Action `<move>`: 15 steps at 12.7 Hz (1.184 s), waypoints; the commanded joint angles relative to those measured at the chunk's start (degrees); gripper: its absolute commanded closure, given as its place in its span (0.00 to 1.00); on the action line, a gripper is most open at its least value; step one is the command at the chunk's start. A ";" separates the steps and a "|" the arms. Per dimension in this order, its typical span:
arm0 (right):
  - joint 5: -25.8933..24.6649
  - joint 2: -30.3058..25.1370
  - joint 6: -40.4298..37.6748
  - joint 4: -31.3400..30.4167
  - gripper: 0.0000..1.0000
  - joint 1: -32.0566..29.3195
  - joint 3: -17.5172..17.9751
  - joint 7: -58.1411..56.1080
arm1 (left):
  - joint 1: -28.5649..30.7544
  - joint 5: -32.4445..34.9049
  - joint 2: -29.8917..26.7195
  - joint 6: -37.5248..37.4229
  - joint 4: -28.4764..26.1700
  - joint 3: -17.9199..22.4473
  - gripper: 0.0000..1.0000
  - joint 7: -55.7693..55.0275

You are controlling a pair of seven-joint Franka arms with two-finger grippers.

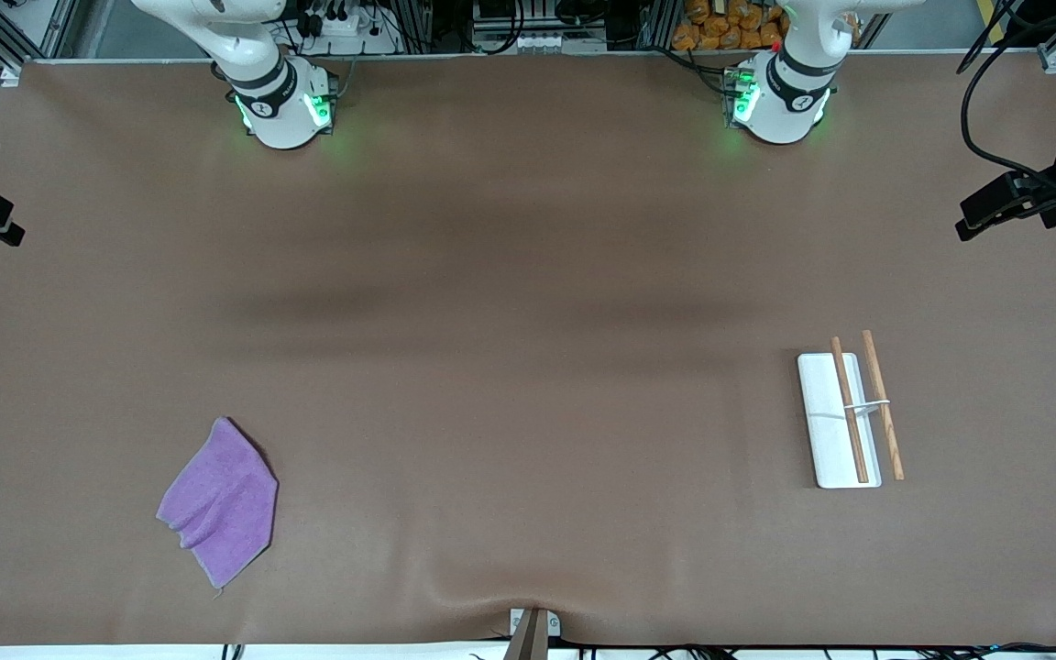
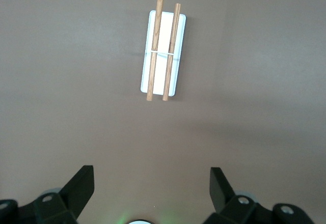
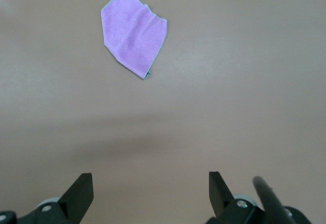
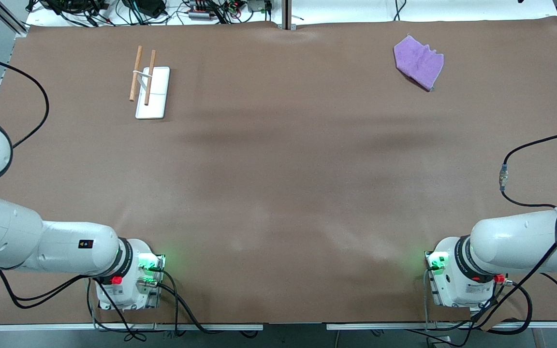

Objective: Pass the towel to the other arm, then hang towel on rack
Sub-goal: 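Move the right gripper toward the purple towel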

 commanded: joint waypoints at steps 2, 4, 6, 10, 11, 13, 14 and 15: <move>-0.07 -0.47 0.23 -0.74 0.00 0.09 0.07 -0.10 | -0.47 1.46 -0.10 -1.05 0.83 0.22 0.00 0.92; -0.07 -0.39 0.40 -0.74 0.00 0.09 0.07 -0.10 | -0.73 1.55 -0.01 -1.13 0.92 0.22 0.00 0.92; -0.07 -0.39 0.41 -0.82 0.00 0.09 0.07 -0.10 | -0.38 1.37 0.08 -1.14 0.83 0.14 0.00 1.01; -0.07 0.40 0.14 -0.91 0.00 0.26 0.15 -0.10 | -0.20 0.67 0.17 -1.14 0.39 0.22 0.00 1.27; -0.07 1.28 0.05 -1.09 0.00 0.87 0.15 -0.02 | -0.20 0.58 0.60 -1.14 0.48 0.22 0.00 1.27; -0.07 4.43 0.40 -0.91 0.00 1.58 0.07 -0.02 | -0.20 0.58 0.78 -1.14 0.39 0.31 0.00 1.18; 0.02 6.01 0.49 -0.48 0.00 1.32 0.07 -0.01 | -0.20 0.58 0.87 -1.14 0.39 0.31 0.00 1.27; -0.07 7.77 1.36 -0.13 0.00 1.32 0.07 -0.01 | -0.20 0.49 0.87 -1.14 0.30 0.31 0.00 1.18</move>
